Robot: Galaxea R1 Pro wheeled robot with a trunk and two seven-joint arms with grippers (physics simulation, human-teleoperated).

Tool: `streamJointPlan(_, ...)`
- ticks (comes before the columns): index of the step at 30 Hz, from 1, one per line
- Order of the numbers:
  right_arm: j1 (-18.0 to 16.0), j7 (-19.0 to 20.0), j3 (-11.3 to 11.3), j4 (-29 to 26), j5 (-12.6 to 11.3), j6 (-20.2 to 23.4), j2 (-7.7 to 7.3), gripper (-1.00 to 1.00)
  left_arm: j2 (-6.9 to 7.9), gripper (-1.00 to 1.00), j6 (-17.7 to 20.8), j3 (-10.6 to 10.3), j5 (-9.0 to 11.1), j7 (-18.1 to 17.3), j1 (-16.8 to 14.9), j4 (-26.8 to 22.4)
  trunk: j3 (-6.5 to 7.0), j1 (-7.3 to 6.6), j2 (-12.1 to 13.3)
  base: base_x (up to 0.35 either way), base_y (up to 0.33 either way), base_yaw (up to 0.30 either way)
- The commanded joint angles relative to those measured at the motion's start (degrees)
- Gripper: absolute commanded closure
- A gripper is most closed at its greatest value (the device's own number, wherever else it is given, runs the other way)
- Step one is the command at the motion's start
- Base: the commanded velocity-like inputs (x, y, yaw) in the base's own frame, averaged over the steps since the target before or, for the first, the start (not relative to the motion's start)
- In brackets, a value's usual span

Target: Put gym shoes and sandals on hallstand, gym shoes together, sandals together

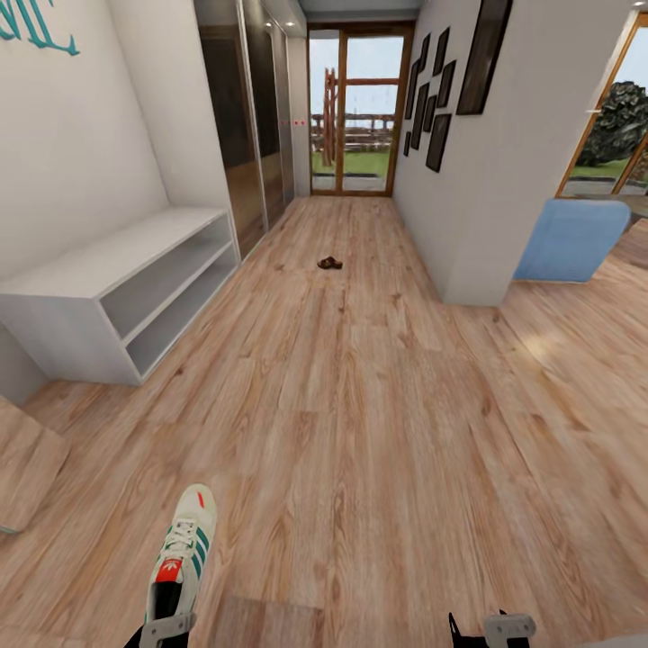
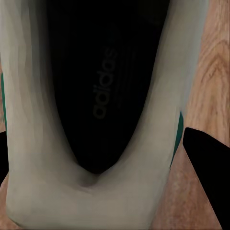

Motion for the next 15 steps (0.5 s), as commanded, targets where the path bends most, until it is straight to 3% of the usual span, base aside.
streamJointPlan(1, -0.02, -0.22, -0.12, 0.05, 0.6, -0.16, 0.02, -1.0, 0.01, 1.0, -0.18, -0.09, 0.24, 0.1, -0.03, 0.04, -0.04, 0.02, -0.01, 0.292, 0.0, 0.0)
streamJointPlan(15, -0.03, -0.22, -0.12, 0.16, 0.6, -0.14, 0.02, -1.0, 0.01, 1.0, -0.18, -0.09, 0.23, 0.1, -0.03, 0.04, -0.04, 0.02, -0.01, 0.329, 0.0, 0.0)
